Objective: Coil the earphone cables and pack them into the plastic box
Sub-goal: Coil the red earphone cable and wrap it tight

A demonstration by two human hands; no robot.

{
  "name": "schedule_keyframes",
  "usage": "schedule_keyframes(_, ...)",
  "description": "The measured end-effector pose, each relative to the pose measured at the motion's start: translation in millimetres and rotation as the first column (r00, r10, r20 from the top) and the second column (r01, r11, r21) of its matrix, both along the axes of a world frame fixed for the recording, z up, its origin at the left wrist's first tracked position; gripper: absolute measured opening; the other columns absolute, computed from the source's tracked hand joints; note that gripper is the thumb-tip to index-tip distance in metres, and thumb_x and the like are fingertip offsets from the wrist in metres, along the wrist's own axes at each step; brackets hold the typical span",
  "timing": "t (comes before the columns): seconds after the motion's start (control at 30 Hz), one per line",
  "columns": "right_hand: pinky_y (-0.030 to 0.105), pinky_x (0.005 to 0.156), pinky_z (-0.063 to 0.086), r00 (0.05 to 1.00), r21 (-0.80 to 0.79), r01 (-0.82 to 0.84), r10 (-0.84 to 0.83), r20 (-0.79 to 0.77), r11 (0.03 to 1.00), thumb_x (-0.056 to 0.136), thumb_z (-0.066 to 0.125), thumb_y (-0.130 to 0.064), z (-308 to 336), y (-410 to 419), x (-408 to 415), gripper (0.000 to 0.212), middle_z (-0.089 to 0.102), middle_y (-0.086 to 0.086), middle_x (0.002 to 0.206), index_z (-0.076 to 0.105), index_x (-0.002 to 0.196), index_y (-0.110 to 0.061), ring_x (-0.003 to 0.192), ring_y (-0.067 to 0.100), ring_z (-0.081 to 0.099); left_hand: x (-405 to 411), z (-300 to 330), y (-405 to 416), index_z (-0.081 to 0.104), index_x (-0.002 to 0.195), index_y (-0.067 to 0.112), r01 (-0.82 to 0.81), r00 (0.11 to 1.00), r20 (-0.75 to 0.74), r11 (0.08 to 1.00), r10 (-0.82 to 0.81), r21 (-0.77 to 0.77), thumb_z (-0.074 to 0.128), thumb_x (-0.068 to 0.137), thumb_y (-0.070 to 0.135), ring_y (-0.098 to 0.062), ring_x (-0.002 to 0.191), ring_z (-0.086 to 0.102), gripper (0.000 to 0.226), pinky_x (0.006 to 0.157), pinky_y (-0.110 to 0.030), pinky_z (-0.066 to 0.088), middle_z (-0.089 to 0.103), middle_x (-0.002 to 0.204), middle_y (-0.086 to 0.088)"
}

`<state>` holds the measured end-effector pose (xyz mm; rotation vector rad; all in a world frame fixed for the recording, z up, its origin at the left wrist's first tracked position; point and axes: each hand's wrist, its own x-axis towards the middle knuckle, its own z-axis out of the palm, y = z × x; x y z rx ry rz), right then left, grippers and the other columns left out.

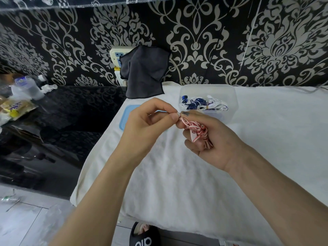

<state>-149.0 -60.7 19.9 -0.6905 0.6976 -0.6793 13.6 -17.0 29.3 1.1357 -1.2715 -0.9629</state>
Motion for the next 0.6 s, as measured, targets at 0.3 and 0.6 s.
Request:
schedule_keyframes(0.3, 0.020, 0.043, 0.014, 0.991, 0.026, -0.025, 0.022, 0.129, 0.999, 0.085, 0.063, -0.019, 3.2, 6.4, -2.7, 0.011, 0.055, -0.002, 0.067, 0.057, 0.077, -0.015, 0.034, 0.005, 0.031, -4.7, -0.2, 3.1, 0.064, 0.088, -0.003, -0.022, 0.996, 0.088, 0.993, 0.033, -0.118, 0.069, 0.087, -0.012, -0.022, 0.080, 0.072, 0.011, 0.083, -0.035, 0.058, 0.068, 0.094, -0.020)
schedule_keyframes(0.6, 0.021, 0.045, 0.015, 0.994, -0.004, -0.036, 0.037, 0.104, 0.999, 0.087, 0.063, -0.020, 5.6, 7.7, -1.3, 0.014, 0.056, -0.003, 0.066, 0.058, 0.073, -0.017, 0.037, 0.006, 0.029, -4.3, 0.3, 3.5, 0.063, 0.087, -0.002, 0.002, 0.997, 0.079, 0.993, 0.007, -0.119, 0.068, 0.087, -0.015, -0.019, 0.080, 0.069, 0.013, 0.082, -0.032, 0.058, 0.068, 0.090, -0.006)
